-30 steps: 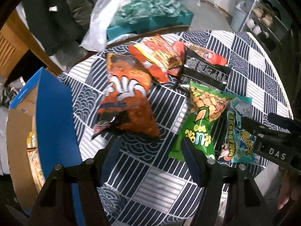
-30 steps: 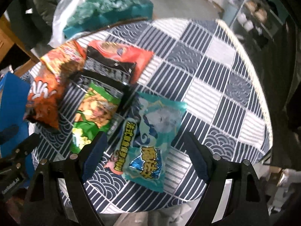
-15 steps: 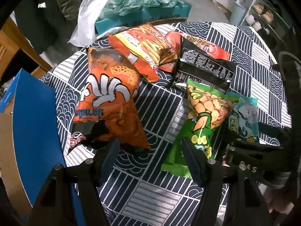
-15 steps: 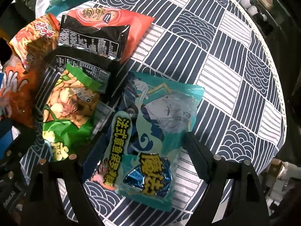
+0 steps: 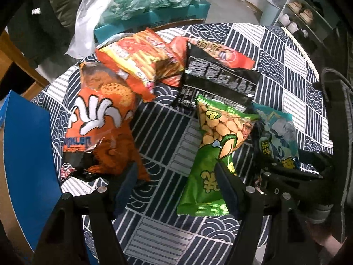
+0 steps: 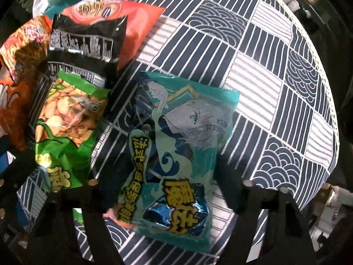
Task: Organize snacks
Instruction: 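Grasp the green peanut bag with the left gripper while the right grasps the teal anime-print bag, then lift both held bags off the table, then carry both held bags over the cardboard box, then lower both bags into the box and open both grippers, then move both open grippers back over the remaining snack pile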
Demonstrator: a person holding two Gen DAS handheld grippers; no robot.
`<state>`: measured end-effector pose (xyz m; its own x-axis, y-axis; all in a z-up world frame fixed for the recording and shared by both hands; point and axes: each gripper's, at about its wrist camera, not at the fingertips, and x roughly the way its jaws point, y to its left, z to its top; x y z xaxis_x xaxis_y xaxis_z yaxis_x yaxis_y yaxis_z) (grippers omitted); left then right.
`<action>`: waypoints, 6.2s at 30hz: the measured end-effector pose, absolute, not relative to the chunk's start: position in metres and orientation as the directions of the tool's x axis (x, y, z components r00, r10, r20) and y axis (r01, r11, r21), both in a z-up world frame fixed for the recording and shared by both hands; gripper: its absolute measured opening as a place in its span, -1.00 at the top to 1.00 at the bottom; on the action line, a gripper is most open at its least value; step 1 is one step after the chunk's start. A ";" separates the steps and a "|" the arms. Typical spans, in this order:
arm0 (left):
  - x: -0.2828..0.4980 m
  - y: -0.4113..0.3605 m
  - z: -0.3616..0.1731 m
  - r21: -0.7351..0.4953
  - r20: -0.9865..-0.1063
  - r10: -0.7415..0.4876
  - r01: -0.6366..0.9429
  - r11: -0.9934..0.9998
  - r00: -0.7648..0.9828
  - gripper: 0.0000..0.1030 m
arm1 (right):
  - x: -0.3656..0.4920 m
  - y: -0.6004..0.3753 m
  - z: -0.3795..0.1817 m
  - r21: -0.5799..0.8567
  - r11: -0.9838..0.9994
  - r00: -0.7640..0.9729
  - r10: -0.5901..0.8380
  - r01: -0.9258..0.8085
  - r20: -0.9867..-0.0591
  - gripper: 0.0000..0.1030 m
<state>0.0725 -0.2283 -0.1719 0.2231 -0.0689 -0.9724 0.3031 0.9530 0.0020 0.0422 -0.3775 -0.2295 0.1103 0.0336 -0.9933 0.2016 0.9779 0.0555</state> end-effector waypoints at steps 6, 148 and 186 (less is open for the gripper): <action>0.071 -0.238 -0.170 -0.044 -0.973 -0.109 0.296 0.954 0.205 -0.42 | 0.034 -0.400 -0.224 0.074 0.971 0.136 0.043 0.229 -0.990 -0.22; -0.009 0.132 -0.079 -0.016 -0.883 0.120 -0.285 0.959 0.453 0.13 | 0.038 0.001 -0.068 0.128 0.840 0.312 0.332 -0.528 -0.890 -0.39; 0.017 0.034 -0.052 0.017 -0.872 0.077 -0.127 0.992 0.483 -0.37 | 0.044 -0.122 -0.039 0.087 0.935 0.453 0.247 -0.344 -0.857 -0.55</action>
